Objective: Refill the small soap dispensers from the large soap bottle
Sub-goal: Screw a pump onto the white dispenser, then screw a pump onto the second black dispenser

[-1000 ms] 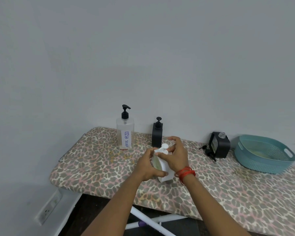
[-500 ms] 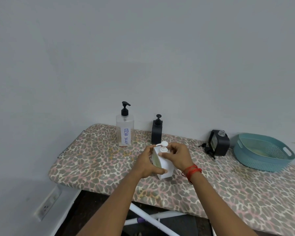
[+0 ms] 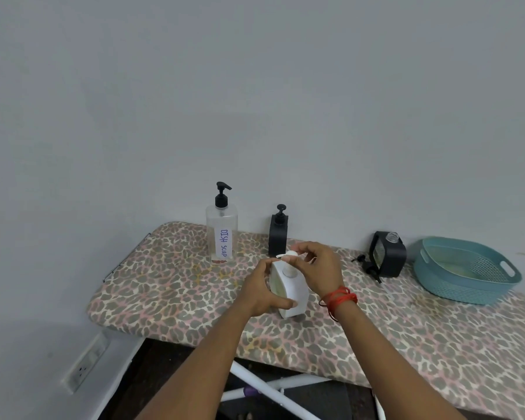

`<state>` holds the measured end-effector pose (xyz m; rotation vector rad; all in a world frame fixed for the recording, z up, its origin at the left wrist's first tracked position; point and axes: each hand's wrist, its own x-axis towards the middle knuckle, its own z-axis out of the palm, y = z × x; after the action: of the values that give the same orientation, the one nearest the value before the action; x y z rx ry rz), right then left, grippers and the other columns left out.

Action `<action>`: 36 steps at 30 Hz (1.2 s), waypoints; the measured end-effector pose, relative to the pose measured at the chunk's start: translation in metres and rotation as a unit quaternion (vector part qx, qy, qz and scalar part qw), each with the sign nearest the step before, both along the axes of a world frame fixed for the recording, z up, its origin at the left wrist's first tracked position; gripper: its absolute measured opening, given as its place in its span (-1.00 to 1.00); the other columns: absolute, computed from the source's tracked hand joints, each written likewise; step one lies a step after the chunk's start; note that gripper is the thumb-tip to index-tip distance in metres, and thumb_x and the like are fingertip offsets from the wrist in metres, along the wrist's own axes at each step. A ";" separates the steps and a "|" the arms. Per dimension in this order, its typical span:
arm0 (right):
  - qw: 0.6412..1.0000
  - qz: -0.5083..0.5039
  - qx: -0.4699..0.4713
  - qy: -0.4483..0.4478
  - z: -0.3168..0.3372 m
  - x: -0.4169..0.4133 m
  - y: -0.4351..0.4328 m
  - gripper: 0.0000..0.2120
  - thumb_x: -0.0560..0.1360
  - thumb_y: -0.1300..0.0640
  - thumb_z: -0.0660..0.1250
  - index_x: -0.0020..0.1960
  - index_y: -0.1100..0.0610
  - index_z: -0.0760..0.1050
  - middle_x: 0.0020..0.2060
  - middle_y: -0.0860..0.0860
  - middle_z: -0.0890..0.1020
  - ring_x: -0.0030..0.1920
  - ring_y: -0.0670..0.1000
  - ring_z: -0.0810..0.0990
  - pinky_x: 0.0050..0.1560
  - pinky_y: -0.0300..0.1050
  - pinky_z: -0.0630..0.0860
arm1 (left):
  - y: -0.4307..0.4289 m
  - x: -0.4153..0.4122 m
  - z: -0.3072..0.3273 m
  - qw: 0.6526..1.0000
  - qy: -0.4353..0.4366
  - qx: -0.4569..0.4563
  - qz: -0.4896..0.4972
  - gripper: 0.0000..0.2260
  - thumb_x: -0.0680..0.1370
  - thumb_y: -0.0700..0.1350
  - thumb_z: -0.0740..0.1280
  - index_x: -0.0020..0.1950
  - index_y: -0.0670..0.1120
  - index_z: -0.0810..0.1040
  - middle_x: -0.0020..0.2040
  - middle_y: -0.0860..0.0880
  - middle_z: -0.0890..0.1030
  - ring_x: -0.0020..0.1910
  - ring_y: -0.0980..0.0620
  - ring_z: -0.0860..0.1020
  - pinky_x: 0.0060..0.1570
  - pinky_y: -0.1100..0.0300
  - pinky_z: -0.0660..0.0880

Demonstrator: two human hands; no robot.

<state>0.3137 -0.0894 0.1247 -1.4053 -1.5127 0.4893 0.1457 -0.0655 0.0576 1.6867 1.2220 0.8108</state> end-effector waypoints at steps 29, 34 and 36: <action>0.964 -0.204 -0.154 -0.076 -0.120 0.142 -0.061 -0.90 0.57 0.01 0.37 -0.10 -0.02 0.61 -0.19 -0.06 0.64 -0.09 0.04 0.61 -0.03 -0.06 0.51 | -0.050 0.057 -0.039 0.988 -0.082 0.005 0.134 -0.40 0.48 -0.29 0.53 0.49 -0.12 0.46 0.31 -0.05 0.62 0.28 -0.04 0.59 0.20 0.15 0.57; 0.957 -0.215 -0.144 -0.133 -0.127 0.139 -0.058 -0.85 0.51 -0.08 0.40 -0.01 -0.03 0.59 -0.15 -0.08 0.57 -0.05 -0.01 0.49 0.09 -0.01 0.49 | -0.021 0.083 -0.035 0.993 -0.047 -0.005 0.110 -0.39 0.49 -0.25 0.53 0.51 -0.15 0.44 0.33 -0.09 0.60 0.29 -0.10 0.59 0.21 0.06 0.57; 0.959 -0.208 -0.139 -0.136 -0.128 0.140 -0.058 -0.83 0.50 -0.11 0.40 0.01 -0.06 0.56 -0.15 -0.11 0.55 -0.04 -0.02 0.47 0.10 -0.04 0.47 | -0.001 0.097 -0.031 0.993 -0.037 -0.006 0.109 -0.39 0.49 -0.24 0.53 0.51 -0.15 0.43 0.32 -0.11 0.60 0.28 -0.12 0.58 0.14 0.13 0.54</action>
<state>0.4536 -0.1479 -0.0033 -2.0227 -1.3377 0.2579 0.2428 -0.0663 0.0266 1.5178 1.3722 0.9854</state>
